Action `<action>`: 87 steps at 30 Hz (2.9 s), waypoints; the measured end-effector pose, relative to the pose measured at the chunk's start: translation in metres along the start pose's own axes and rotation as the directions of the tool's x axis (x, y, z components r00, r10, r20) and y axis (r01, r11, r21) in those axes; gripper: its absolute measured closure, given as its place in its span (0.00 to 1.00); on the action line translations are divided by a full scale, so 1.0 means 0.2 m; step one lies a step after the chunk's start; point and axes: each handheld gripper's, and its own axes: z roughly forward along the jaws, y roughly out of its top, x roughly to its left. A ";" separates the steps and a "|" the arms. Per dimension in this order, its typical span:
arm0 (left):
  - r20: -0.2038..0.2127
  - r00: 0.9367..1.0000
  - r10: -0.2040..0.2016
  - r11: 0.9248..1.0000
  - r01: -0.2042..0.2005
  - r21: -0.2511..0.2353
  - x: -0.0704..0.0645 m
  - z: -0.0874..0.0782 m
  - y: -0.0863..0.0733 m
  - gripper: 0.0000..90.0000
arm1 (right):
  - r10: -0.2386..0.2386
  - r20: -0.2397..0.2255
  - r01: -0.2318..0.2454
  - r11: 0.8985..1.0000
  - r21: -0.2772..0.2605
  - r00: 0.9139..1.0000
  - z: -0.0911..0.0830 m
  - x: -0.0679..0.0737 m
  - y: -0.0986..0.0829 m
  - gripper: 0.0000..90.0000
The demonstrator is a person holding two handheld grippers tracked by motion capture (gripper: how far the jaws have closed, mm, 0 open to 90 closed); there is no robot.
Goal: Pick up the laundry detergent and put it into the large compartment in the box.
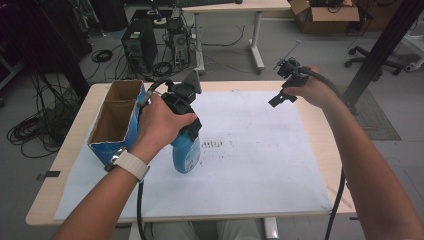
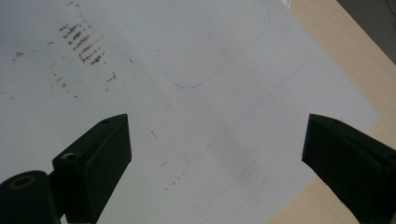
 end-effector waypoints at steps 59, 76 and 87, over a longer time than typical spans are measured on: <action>-0.151 0.922 -0.357 0.927 0.330 -0.179 0.67 -0.87 -0.10 0.42 | 0.011 0.029 -0.011 1.000 0.016 1.000 -0.05 -0.01 0.01 0.09; -0.186 0.895 -0.405 0.909 0.373 -0.184 0.79 -0.71 -0.14 0.42 | 0.009 0.043 -0.011 1.000 0.030 0.999 -0.03 -0.01 0.02 0.09; -0.195 0.893 -0.406 0.910 0.376 -0.174 0.86 -0.55 -0.15 0.42 | 0.013 0.048 -0.015 0.999 0.034 0.999 -0.03 -0.02 0.01 0.09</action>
